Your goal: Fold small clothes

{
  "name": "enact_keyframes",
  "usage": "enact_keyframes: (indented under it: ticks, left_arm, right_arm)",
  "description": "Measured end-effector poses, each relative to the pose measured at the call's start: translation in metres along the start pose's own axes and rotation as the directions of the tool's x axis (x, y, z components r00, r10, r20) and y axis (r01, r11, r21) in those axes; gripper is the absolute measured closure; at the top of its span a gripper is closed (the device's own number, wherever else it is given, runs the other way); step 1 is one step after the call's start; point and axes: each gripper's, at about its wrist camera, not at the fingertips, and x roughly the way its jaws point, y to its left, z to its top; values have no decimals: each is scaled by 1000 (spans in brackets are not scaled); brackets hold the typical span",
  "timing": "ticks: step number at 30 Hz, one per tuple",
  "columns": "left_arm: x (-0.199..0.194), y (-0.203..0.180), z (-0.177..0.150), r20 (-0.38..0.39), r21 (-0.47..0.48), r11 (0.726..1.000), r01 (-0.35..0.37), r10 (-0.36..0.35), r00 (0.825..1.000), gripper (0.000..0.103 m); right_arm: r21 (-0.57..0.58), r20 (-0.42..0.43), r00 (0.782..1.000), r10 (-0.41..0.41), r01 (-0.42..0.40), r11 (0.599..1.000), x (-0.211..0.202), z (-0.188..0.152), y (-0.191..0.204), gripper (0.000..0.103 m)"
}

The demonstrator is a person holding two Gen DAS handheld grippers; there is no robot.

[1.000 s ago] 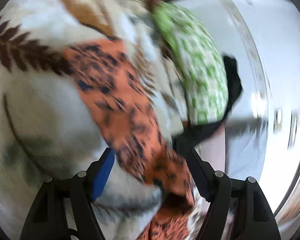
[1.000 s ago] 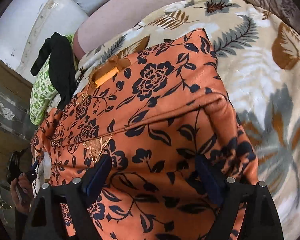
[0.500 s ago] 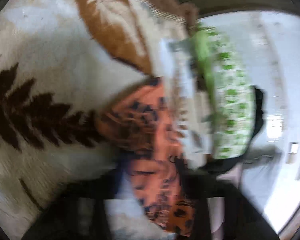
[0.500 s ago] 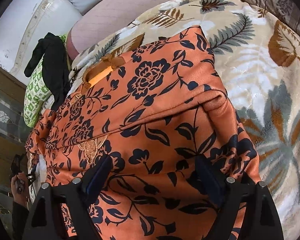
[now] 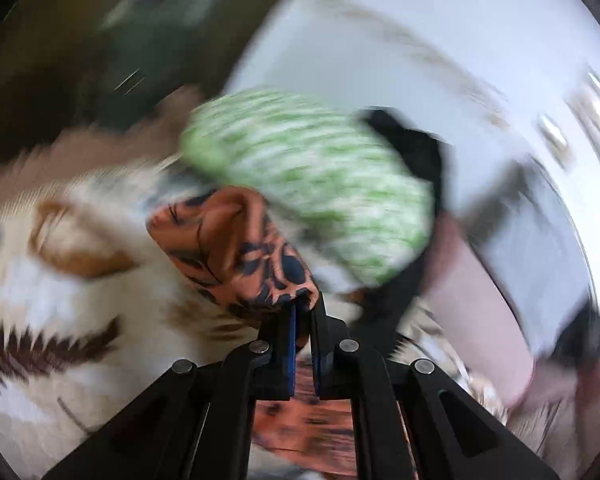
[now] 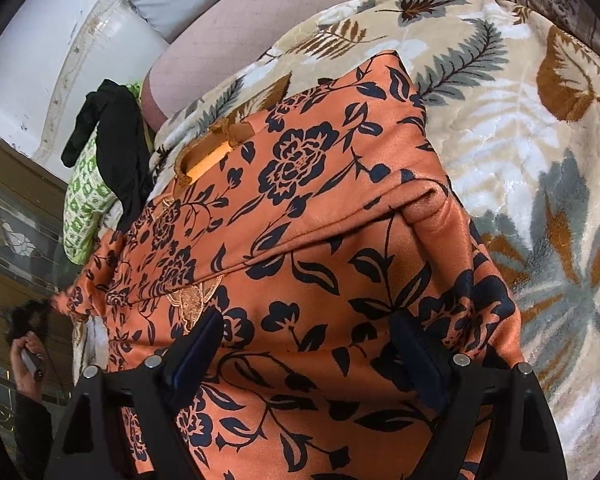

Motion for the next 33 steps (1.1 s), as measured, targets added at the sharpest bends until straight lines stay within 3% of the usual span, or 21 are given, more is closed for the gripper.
enact_keyframes:
  ticks: [2,5,8,10,12,13,16,17,20,23,25,28,29,31,33]
  left_arm:
    - [-11,-59,-12,14,149,987,58,-61,998,98]
    - [-22,-148,-50,-6,334,928,165,-173,985,98]
    - [-20,-231,-106,-114,451,838,309,-289,951,97]
    - [-6,-279,-159,-261,527,745,409,-316,912,94]
    - [7,-294,-197,-379,555,686,471,-295,877,66]
    - [13,-289,-213,-417,555,680,479,-271,868,55]
    - [27,-252,-215,-419,518,743,424,-212,883,52]
    - [34,-227,-206,-410,488,787,378,-176,895,46]
    - [53,-170,-187,-362,459,858,228,-54,931,41]
    - [70,-117,-180,-363,450,887,106,73,929,41]
    - [80,-90,-181,-379,439,895,71,114,918,41]
    - [90,-67,-190,-406,429,902,55,139,903,41]
    - [95,-63,-193,-420,419,906,59,136,897,41]
    - [103,-56,-198,-440,393,917,74,117,890,41]
    - [101,-50,-198,-449,371,925,82,102,888,41]
  right_arm:
    - [3,5,1000,6,-6,1000,0,0,-1,16]
    - [10,9,1000,21,-21,1000,-2,0,-2,16]
    - [25,13,999,43,-43,999,-4,0,-6,16]
    - [35,13,998,54,-54,998,-5,0,-7,16]
    - [44,3,998,64,-64,997,-6,2,-8,16]
    - [49,-2,997,72,-71,996,-8,3,-8,16]
    - [46,18,994,107,-108,993,-23,9,-8,16]
    - [39,34,993,117,-118,992,-29,11,-7,16]
    - [54,71,987,146,-150,987,-41,24,-7,15]
    - [91,76,984,162,-169,982,-37,44,-8,15]
    - [132,59,981,184,-190,973,-25,58,-8,15]
    - [109,32,988,154,-157,982,-3,89,1,14]
    - [85,6,992,129,-129,988,6,97,5,14]
    - [46,-42,999,6,-4,999,29,110,8,15]
    - [-36,-122,990,-72,68,997,57,115,19,20]
